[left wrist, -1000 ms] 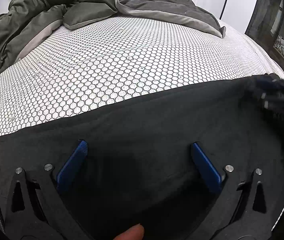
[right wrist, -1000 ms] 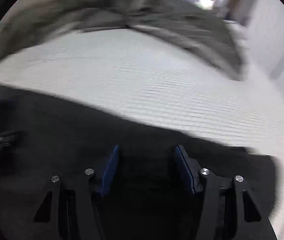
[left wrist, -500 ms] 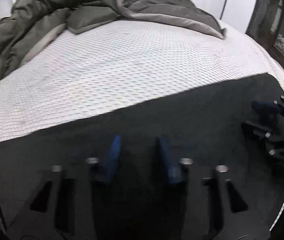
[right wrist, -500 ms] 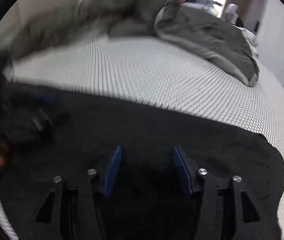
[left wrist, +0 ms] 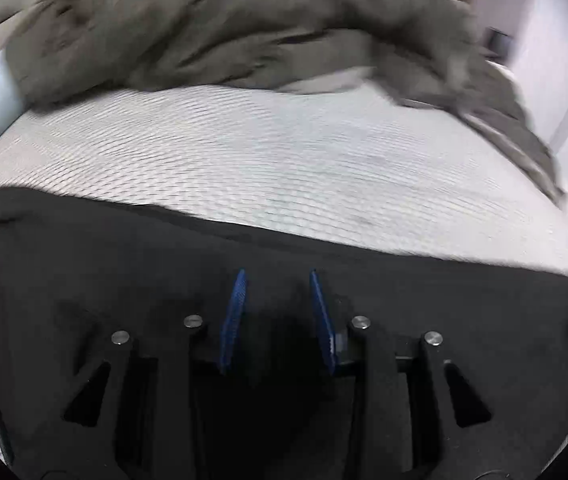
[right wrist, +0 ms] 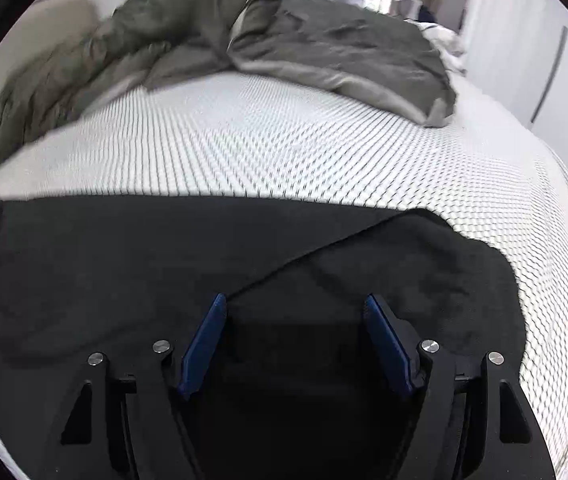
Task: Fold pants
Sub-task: 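Open both tools and release the pants edge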
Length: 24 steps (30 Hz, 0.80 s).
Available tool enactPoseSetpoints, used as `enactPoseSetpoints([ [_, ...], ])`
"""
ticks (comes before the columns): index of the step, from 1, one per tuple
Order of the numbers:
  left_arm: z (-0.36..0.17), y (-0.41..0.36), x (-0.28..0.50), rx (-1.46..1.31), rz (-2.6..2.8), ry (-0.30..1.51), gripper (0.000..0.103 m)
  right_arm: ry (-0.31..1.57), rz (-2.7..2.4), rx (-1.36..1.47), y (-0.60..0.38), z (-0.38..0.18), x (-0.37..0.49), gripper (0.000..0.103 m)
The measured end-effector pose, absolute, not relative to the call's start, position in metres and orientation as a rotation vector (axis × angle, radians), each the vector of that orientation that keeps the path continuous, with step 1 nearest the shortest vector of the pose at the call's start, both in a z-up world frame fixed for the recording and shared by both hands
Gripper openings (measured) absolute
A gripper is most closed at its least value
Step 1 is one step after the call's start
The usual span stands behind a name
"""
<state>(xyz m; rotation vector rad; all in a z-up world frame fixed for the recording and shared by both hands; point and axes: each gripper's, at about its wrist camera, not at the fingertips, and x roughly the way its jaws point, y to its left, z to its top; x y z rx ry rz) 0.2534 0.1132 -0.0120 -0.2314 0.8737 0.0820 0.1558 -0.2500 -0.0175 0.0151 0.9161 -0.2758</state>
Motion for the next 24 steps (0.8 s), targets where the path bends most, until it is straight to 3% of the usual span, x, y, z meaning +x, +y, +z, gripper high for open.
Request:
enactPoseSetpoints([
  [2, -0.004, 0.081, 0.237, -0.163, -0.006, 0.854, 0.037, 0.865, -0.21, 0.007, -0.226, -0.002, 0.147, 0.073],
  [4, -0.002, 0.043, 0.228, -0.079, -0.11, 0.857, 0.062, 0.844, -0.134, -0.011, -0.195, 0.002, 0.151, 0.073],
  [5, -0.003, 0.026, 0.221, -0.046, -0.139, 0.848, 0.066, 0.847, -0.094, -0.018, -0.179, 0.001, 0.157, 0.073],
  [9, -0.027, -0.027, 0.218, 0.124, -0.177, 0.926, 0.067, 0.922, 0.088, -0.092, -0.107, -0.027, 0.174, 0.073],
  [12, -0.026, -0.018, 0.21, 0.154, -0.134, 0.919, 0.067, 0.988, 0.075, -0.26, -0.081, -0.051, 0.179, 0.074],
  [15, -0.029, 0.004, 0.198, 0.282, 0.054, 0.873, 0.074, 0.996, -0.004, -0.273, -0.103, -0.05, 0.172, 0.083],
  [18, -0.027, 0.035, 0.192, 0.221, 0.138, 0.876, 0.074, 1.0, -0.165, -0.246, -0.15, -0.048, 0.161, 0.087],
  [21, -0.016, 0.048, 0.174, 0.101, 0.133, 0.876, 0.064, 0.985, -0.257, -0.148, -0.182, -0.037, 0.146, 0.087],
  [24, 0.0, 0.032, 0.15, -0.066, -0.067, 0.831, 0.065, 0.911, -0.207, -0.101, -0.171, -0.02, 0.131, 0.086],
])
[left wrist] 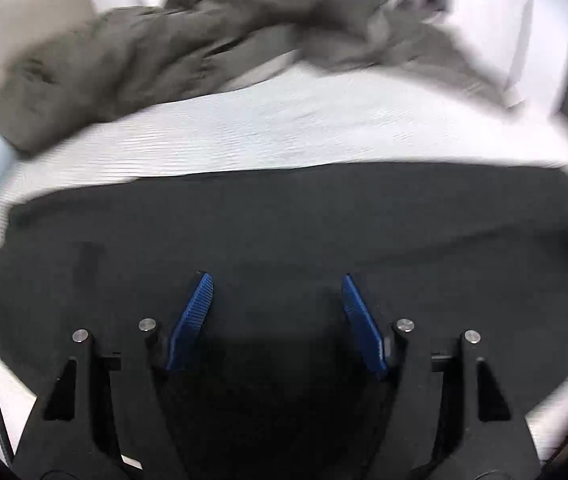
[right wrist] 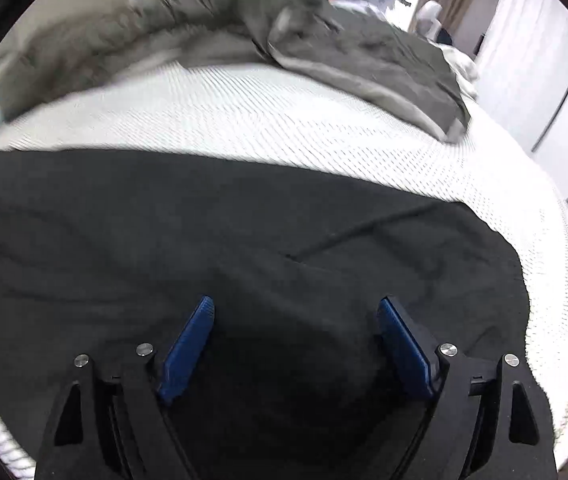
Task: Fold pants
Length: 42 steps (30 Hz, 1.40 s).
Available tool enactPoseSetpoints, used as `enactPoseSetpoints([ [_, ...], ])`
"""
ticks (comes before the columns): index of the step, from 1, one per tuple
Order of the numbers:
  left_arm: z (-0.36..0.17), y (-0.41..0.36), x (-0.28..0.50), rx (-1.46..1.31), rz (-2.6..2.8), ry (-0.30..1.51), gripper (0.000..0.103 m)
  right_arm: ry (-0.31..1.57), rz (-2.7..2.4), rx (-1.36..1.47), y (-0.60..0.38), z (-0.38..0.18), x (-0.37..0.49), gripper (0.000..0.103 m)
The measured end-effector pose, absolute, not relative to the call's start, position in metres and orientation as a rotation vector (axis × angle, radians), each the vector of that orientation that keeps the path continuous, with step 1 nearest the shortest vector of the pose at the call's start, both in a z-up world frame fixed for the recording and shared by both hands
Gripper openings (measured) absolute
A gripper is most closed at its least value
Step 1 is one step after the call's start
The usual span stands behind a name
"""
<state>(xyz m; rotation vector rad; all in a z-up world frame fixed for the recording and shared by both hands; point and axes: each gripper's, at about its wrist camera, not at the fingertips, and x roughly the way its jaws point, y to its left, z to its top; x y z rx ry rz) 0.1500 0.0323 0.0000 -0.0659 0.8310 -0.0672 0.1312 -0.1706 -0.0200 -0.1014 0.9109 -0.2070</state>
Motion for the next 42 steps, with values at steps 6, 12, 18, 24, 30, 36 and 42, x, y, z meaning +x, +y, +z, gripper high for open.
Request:
enactPoseSetpoints([
  [6, -0.023, -0.071, 0.12, 0.157, -0.312, 0.888, 0.077, 0.926, 0.136, -0.14, -0.089, -0.031, 0.134, 0.086],
  [12, -0.031, -0.027, 0.116, 0.066, -0.22, 0.917, 0.08, 1.005, 0.078, -0.223, -0.111, -0.045, 0.129, 0.088],
  [18, -0.022, 0.075, 0.116, 0.067, -0.004, 0.944, 0.08, 1.011, -0.111, -0.156, -0.199, -0.044, 0.101, 0.097],
  [24, -0.02, 0.179, 0.115, 0.037, 0.201, 0.948, 0.08, 0.985, -0.173, -0.165, -0.219, -0.04, 0.094, 0.097],
  [30, -0.031, 0.257, 0.109, -0.113, 0.265, 0.963, 0.085, 0.968, -0.185, -0.224, -0.202, -0.035, 0.097, 0.097],
  [36, -0.024, 0.285, 0.114, -0.048, 0.248, 0.971, 0.063, 0.916, -0.102, -0.24, -0.18, -0.025, 0.092, 0.097],
  [42, -0.02, 0.314, 0.112, -0.061, 0.274, 0.955, 0.031, 0.927, -0.012, -0.254, -0.159, -0.033, 0.098, 0.097],
])
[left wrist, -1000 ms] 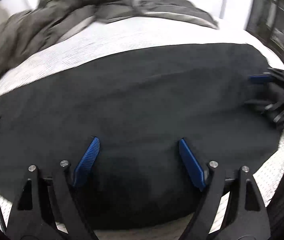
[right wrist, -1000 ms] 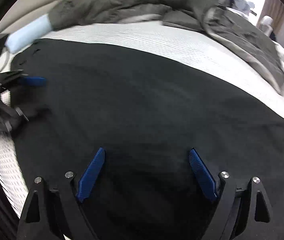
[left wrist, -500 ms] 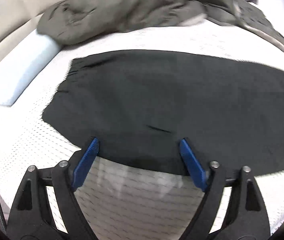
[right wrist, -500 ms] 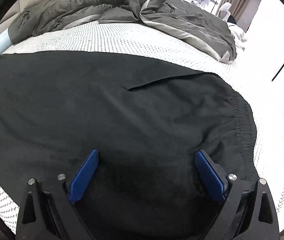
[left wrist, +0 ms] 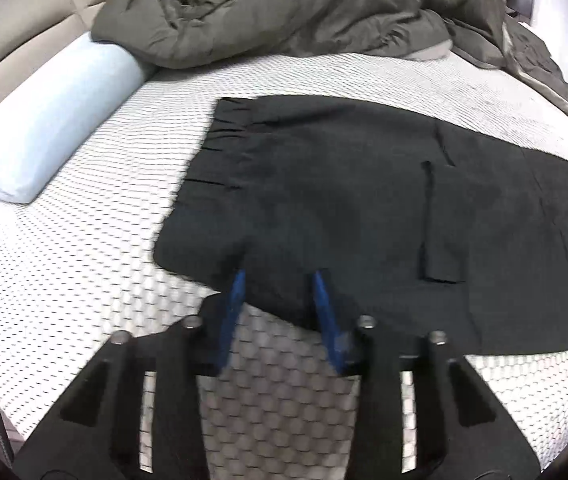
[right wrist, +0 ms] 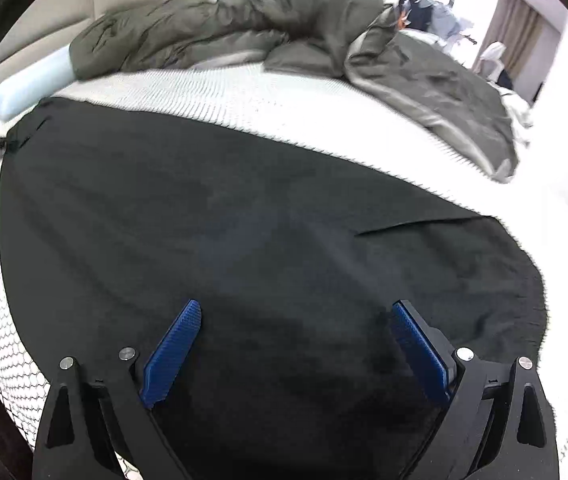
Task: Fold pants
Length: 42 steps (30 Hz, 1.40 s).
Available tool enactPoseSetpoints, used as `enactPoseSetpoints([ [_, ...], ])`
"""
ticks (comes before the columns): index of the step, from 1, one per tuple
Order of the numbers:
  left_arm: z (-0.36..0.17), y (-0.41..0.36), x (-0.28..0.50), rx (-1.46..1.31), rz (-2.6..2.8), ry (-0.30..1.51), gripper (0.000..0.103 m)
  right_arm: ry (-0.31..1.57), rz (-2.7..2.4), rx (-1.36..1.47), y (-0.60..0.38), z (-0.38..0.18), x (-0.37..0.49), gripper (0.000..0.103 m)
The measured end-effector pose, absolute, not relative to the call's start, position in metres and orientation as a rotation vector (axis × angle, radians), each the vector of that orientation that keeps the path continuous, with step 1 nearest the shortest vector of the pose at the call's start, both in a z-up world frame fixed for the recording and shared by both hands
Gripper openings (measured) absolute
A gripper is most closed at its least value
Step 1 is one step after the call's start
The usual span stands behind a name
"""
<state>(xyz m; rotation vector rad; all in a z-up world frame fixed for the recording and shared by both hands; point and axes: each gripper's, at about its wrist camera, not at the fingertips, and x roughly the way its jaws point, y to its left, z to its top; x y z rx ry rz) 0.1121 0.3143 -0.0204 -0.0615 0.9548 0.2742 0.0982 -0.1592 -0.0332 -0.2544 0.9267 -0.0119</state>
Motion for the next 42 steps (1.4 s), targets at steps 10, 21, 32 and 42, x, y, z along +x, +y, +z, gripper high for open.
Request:
enactPoseSetpoints([
  [10, -0.003, 0.277, 0.146, -0.007, 0.122, 0.926, 0.021, 0.992, -0.009, -0.226, -0.168, -0.043, 0.104, 0.098],
  [21, 0.0, 0.35, 0.212, -0.12, 0.311, 0.958, 0.007, 1.001, 0.005, -0.181, -0.18, -0.047, 0.106, 0.102],
  [32, -0.004, 0.323, 0.218, -0.15, 0.459, 0.946, 0.058, 0.995, 0.0, -0.177, -0.181, -0.044, 0.107, 0.102],
  [42, 0.023, 0.082, 0.157, -0.076, -0.053, 0.789, 0.102, 0.965, 0.073, -0.247, -0.156, -0.036, 0.088, 0.102],
])
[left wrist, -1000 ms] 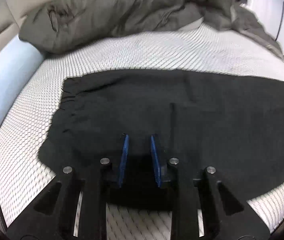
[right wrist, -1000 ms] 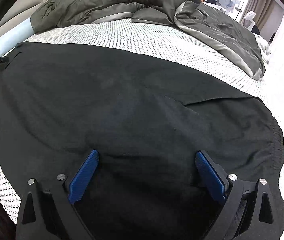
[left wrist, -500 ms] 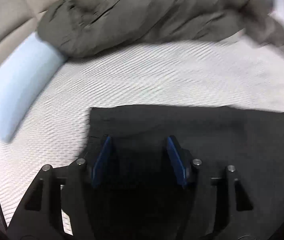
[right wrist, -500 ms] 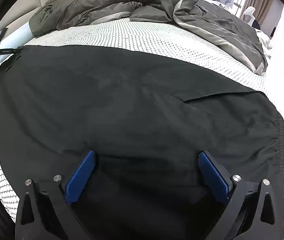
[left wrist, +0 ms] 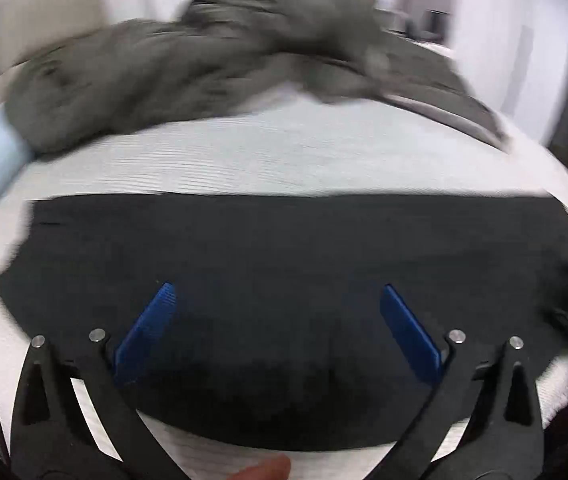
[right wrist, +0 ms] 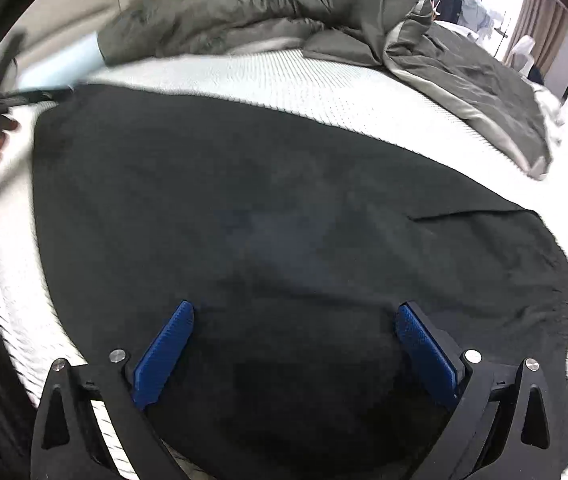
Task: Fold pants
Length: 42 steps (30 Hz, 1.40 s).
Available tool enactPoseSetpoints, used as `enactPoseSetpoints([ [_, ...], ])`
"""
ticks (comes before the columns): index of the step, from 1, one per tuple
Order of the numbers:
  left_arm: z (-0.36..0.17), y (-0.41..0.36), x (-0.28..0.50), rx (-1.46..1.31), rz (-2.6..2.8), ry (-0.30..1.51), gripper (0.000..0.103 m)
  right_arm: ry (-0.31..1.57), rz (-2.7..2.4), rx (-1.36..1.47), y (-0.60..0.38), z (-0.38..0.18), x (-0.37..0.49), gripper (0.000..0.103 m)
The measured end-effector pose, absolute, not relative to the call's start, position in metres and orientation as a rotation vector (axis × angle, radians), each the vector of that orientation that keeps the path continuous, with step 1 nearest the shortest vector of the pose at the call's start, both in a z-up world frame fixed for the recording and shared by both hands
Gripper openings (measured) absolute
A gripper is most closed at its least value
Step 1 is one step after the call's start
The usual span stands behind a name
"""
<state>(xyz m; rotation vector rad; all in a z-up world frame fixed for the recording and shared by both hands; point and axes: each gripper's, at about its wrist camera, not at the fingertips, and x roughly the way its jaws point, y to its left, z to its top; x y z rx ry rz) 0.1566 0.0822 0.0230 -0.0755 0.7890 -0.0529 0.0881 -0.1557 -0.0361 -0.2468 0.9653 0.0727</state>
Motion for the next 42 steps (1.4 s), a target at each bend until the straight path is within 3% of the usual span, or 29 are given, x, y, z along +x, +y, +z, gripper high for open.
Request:
enactPoseSetpoints([
  [4, -0.003, -0.011, 0.152, -0.106, -0.239, 0.847, 0.102, 0.96, -0.081, -0.15, -0.198, -0.041, 0.07, 0.102],
  [8, -0.017, -0.086, 0.14, 0.046, -0.259, 0.877, 0.102, 0.909, -0.221, -0.078, -0.238, -0.029, 0.041, 0.097],
  [17, -0.033, -0.159, 0.138, 0.121, -0.246, 0.921, 0.103, 0.927, -0.091, -0.208, -0.192, -0.038, 0.056, 0.094],
  [21, -0.039, -0.155, 0.129, 0.095, -0.288, 0.909, 0.103, 0.926, -0.181, -0.157, -0.232, -0.033, 0.044, 0.093],
  [23, -0.039, -0.151, 0.126, 0.092, -0.293, 0.903, 0.103, 0.919, -0.193, -0.063, -0.262, -0.03, 0.032, 0.065],
  [25, -0.04, -0.145, 0.132, 0.089, -0.299, 0.898, 0.103, 0.898, -0.19, 0.015, -0.283, -0.022, 0.022, 0.046],
  [34, -0.006, -0.155, 0.124, 0.043, -0.403, 0.843, 0.102, 0.685, -0.353, 0.205, -0.333, 0.021, -0.02, 0.057],
  [39, -0.029, -0.184, 0.135, 0.135, -0.438, 0.91, 0.102, 0.833, -0.386, 0.301, -0.367, -0.017, -0.011, 0.057],
  [41, -0.033, -0.18, 0.13, 0.129, -0.446, 0.886, 0.102, 0.822, -0.374, 0.321, -0.374, -0.017, -0.014, 0.043],
  [42, -0.033, -0.178, 0.128, 0.131, -0.45, 0.884, 0.102, 0.802, -0.383, 0.334, -0.377, -0.012, -0.02, 0.027],
])
